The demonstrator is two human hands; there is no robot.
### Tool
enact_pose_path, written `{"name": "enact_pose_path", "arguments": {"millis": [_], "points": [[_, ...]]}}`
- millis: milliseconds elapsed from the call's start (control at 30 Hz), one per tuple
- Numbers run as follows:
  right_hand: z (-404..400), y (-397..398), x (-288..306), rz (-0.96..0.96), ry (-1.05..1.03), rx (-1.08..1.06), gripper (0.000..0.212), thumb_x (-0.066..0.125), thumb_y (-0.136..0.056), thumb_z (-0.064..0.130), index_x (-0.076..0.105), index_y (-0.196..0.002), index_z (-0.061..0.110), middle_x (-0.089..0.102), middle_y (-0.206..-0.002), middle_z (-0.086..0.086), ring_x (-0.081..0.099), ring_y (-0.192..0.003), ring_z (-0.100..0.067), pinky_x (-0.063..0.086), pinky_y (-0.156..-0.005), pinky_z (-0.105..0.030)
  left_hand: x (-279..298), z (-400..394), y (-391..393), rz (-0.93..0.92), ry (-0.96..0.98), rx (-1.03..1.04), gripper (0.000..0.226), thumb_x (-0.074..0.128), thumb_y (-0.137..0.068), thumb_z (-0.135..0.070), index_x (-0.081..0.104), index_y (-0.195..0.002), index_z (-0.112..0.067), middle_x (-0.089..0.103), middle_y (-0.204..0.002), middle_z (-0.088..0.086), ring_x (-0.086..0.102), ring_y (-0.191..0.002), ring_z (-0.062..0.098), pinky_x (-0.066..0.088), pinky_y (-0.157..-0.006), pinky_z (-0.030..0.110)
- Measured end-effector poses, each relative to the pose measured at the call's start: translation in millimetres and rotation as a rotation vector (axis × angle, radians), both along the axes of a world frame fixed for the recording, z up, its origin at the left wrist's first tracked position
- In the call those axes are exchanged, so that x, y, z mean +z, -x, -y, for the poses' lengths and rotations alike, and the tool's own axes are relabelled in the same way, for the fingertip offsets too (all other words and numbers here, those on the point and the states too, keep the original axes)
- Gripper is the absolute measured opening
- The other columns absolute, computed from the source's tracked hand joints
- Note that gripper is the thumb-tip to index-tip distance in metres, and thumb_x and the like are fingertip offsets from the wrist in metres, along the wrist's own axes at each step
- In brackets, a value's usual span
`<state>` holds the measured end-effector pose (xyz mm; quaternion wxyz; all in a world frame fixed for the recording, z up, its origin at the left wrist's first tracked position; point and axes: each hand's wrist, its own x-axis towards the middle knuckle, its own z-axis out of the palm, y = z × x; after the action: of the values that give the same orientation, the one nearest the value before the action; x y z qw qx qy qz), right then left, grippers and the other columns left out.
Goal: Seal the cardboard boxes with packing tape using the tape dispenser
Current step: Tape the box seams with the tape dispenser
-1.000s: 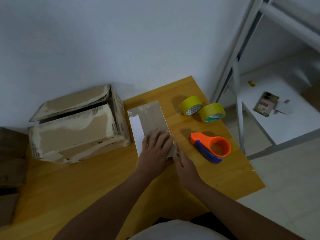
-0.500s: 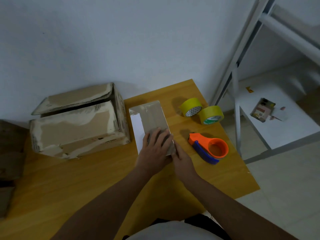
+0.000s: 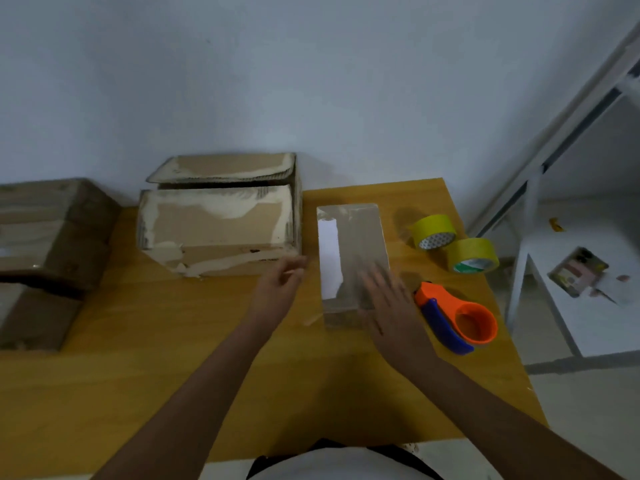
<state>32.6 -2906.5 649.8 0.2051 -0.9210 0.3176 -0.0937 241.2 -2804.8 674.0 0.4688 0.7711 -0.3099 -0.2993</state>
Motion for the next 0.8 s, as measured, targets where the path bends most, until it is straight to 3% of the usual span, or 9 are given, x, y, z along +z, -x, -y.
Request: {"name": "enact_pose_path", "arguments": {"millis": [67,133,233,333,500,633,800], "points": [[3.6,-15.0,0.5,-0.151,0.169,0.198,0.06,0.029,-0.101,0.049,0.011,-0.155,0.03,0.006,-0.163,0.004,-0.003,-0.151,-0.023,0.008,-0.121,-0.047,-17.0,-16.1,5.1,-0.344,-0.084,0.209,0.015,0.058,-0.099,-0.023,0.066,-0.112,-0.025,0.066,-0.115,-0.002,0.061,-0.112,0.015,0.049,-0.098,0.032],[8.9,-30.9,0.3,-0.256,0.242,0.304,0.062,0.018,-0.098,0.06,0.011,-0.154,0.033,0.005,-0.163,0.004,0.003,-0.15,-0.029,0.009,-0.12,-0.051,-32.0,-26.6,14.1,-0.623,-0.132,0.303,0.021,0.056,-0.1,-0.026,0.064,-0.116,-0.016,0.065,-0.121,0.004,0.06,-0.114,0.019,0.047,-0.099,0.035],[15.0,-39.8,-6.3,-0.347,0.302,0.366,0.061,0.016,-0.098,0.062,0.013,-0.154,0.035,0.008,-0.163,0.003,0.016,-0.149,-0.033,0.019,-0.118,-0.054,-46.2,-33.1,30.6,-0.844,-0.135,0.316,0.033,0.052,-0.102,-0.033,0.065,-0.117,-0.007,0.068,-0.121,0.008,0.063,-0.113,0.02,0.048,-0.088,0.03],[15.7,-38.6,-8.3,-0.376,0.314,0.369,0.061,0.01,-0.1,0.06,0.015,-0.154,0.033,0.011,-0.163,0.002,0.015,-0.149,-0.032,0.022,-0.117,-0.054,-48.6,-35.3,38.9,-0.968,-0.08,0.285,0.04,0.049,-0.102,-0.042,0.067,-0.113,-0.008,0.073,-0.111,0.004,0.067,-0.109,0.018,0.051,-0.084,0.028],[16.0,-40.3,-6.1,-0.399,0.317,0.37,0.061,0.01,-0.1,0.059,0.013,-0.155,0.033,0.009,-0.164,0.001,0.01,-0.15,-0.031,0.02,-0.117,-0.054,-47.2,-38.4,37.2,-0.851,0.051,0.245,0.021,0.066,-0.093,-0.029,0.067,-0.097,-0.009,0.07,-0.088,-0.001,0.068,-0.087,0.011,0.052,-0.077,0.022],[16.3,-40.7,-6.9,-0.402,0.318,0.364,0.061,0.009,-0.1,0.06,0.013,-0.155,0.033,0.009,-0.164,0.002,0.009,-0.15,-0.03,0.02,-0.117,-0.054,-48.8,-35.7,44.9,-0.707,0.146,0.315,0.013,0.066,-0.094,-0.018,0.067,-0.09,-0.006,0.069,-0.08,0.0,0.066,-0.08,0.012,0.052,-0.075,0.019],[15.8,-40.2,-7.3,-0.402,0.334,0.363,0.062,0.017,-0.099,0.061,0.009,-0.154,0.034,0.008,-0.164,0.002,0.009,-0.15,-0.029,0.021,-0.117,-0.054,-55.3,-28.8,55.8,-0.488,0.139,0.39,0.021,0.063,-0.097,-0.021,0.065,-0.087,-0.002,0.067,-0.078,0.002,0.065,-0.075,0.009,0.055,-0.075,0.024]]}}
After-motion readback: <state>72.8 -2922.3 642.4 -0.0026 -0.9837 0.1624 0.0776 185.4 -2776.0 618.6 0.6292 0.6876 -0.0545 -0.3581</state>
